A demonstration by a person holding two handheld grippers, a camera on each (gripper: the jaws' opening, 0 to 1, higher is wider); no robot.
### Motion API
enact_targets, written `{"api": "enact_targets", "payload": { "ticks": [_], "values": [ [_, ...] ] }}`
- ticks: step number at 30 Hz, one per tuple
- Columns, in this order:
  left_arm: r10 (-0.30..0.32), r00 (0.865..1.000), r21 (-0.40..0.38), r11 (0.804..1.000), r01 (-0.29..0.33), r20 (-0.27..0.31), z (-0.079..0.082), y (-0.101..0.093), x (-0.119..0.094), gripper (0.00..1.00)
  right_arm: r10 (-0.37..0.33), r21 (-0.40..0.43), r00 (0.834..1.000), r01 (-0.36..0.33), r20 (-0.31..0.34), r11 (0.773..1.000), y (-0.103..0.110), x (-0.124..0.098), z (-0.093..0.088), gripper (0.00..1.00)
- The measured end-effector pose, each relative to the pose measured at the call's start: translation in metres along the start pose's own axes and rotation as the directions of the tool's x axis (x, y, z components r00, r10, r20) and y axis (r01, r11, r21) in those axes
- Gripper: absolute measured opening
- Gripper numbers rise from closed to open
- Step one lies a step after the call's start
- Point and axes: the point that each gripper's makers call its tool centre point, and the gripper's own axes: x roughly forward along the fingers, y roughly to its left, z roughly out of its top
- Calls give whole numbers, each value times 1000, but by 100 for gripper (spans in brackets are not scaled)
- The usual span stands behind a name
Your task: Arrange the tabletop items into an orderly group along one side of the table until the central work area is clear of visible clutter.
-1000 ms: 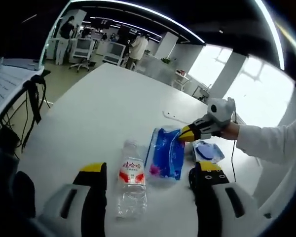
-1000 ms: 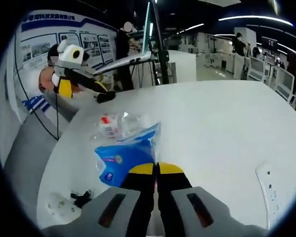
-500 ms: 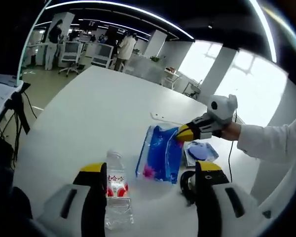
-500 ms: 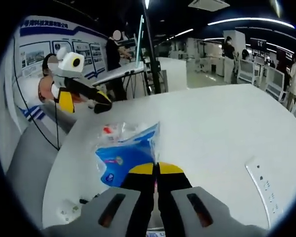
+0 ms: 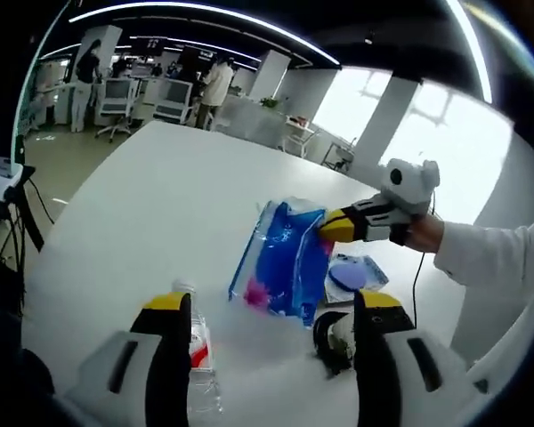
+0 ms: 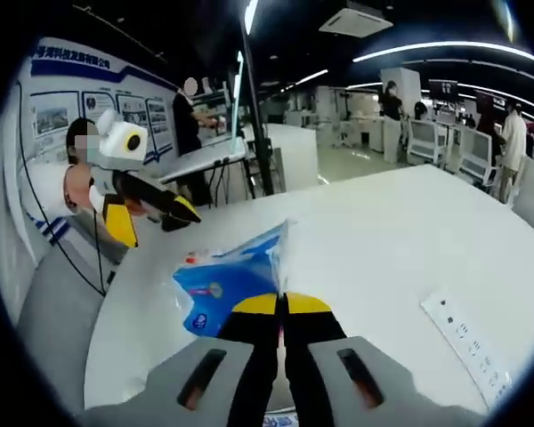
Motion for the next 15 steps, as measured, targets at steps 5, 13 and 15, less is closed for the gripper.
{"api": "enact_targets", "payload": {
  "ticks": [5,13,15],
  "values": [
    [7,1000,-1,1000,-7,-11,0,-4,8,75,-26,6,999,26,31,1000,1,-8,10,0],
    [19,999,16,1000,-18,-38,-7,-10,21,66,-66,22,994,64,86,998,4,-22,26,0],
    [20,999,15,1000,-20,-44,-9,-12,25,64,-78,29,992,76,98,997,4,-25,27,0]
  ]
}}
